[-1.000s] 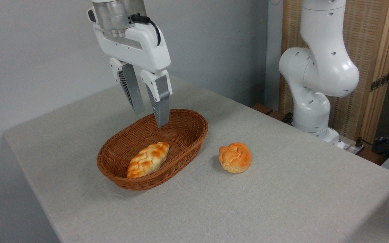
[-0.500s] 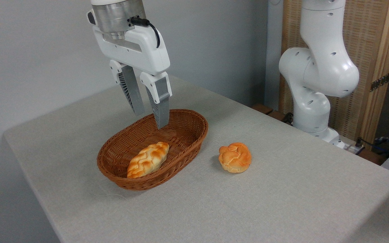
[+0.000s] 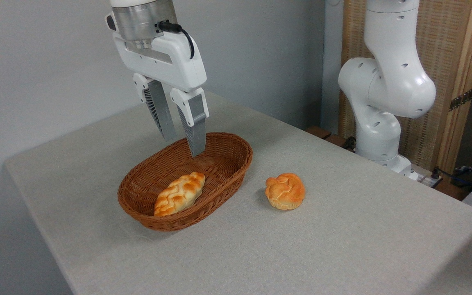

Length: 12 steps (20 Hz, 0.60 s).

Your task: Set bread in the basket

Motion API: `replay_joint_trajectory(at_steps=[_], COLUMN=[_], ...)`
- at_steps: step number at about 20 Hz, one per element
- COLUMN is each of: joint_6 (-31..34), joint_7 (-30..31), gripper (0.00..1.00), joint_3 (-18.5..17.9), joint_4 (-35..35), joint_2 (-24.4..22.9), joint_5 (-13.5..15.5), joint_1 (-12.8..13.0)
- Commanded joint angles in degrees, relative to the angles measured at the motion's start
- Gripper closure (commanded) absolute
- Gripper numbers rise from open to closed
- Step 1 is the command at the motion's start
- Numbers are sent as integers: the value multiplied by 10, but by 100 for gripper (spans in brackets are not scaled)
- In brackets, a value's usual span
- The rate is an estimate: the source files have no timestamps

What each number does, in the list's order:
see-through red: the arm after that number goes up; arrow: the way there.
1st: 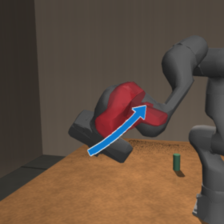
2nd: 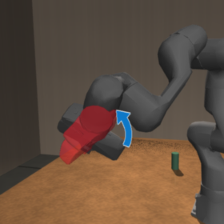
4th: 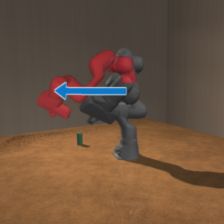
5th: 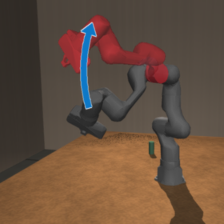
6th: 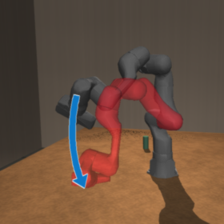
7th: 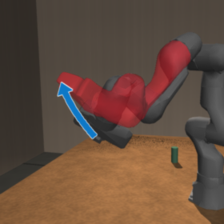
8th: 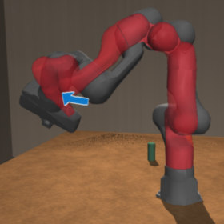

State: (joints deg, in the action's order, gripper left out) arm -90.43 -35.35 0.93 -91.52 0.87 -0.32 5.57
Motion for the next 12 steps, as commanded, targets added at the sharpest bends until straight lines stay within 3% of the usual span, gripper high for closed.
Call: replay_joint_trajectory(at_steps=[1, 12], joint_6=[-4, -27], joint_7=[0, -14], gripper=[0, 0], joint_3=[-4, -4], joint_4=[-34, -155], joint_2=[-28, -103], joint_5=[2, -3], joint_1=[1, 6])
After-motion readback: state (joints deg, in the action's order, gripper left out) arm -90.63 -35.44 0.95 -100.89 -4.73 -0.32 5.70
